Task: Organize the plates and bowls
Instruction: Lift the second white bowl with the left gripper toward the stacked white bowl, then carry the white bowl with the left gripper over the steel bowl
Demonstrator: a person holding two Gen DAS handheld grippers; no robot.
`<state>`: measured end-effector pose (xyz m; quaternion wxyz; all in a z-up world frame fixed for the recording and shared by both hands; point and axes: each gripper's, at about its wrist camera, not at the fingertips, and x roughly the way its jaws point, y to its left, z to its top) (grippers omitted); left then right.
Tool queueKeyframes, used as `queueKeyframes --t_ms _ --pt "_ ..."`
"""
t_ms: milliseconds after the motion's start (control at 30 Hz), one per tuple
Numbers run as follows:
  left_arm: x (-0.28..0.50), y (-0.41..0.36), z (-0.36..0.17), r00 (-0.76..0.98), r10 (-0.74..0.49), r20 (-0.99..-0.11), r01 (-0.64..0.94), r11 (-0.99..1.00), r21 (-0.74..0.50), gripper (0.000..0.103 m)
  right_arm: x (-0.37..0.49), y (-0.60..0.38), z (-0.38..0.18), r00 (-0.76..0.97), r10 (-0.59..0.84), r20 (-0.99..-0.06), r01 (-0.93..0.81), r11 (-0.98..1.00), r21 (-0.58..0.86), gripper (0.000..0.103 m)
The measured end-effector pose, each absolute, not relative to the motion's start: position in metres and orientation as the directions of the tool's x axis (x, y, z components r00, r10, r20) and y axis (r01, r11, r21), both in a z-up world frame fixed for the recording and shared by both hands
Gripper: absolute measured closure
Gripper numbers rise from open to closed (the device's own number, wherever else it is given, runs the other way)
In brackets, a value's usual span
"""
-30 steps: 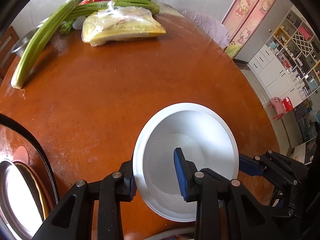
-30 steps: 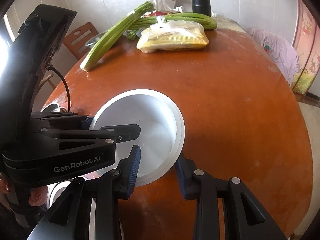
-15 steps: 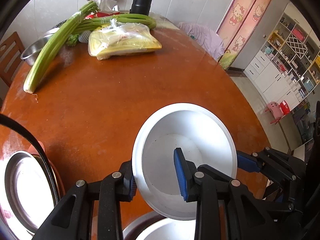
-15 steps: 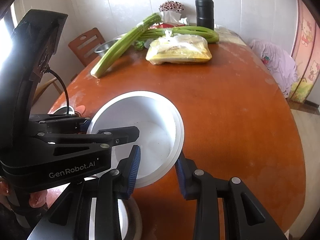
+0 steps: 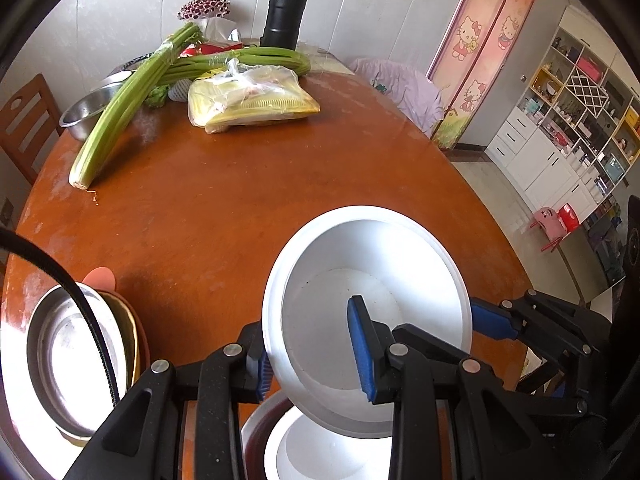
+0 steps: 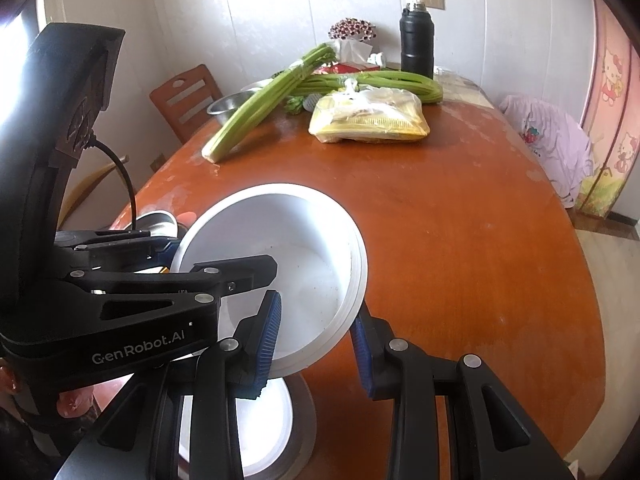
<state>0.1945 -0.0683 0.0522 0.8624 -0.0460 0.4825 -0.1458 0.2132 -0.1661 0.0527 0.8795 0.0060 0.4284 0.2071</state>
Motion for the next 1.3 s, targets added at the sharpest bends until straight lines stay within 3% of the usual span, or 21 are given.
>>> queueKeyframes --t_ms 1300 --pt "0.138 -0.062 0.053 0.509 -0.254 -0.823 0.182 0.966 -0.186 0.070 0.175 -0.154 0.051 0.540 0.409 -0.736 -0.423 0.887 0.183 0.066"
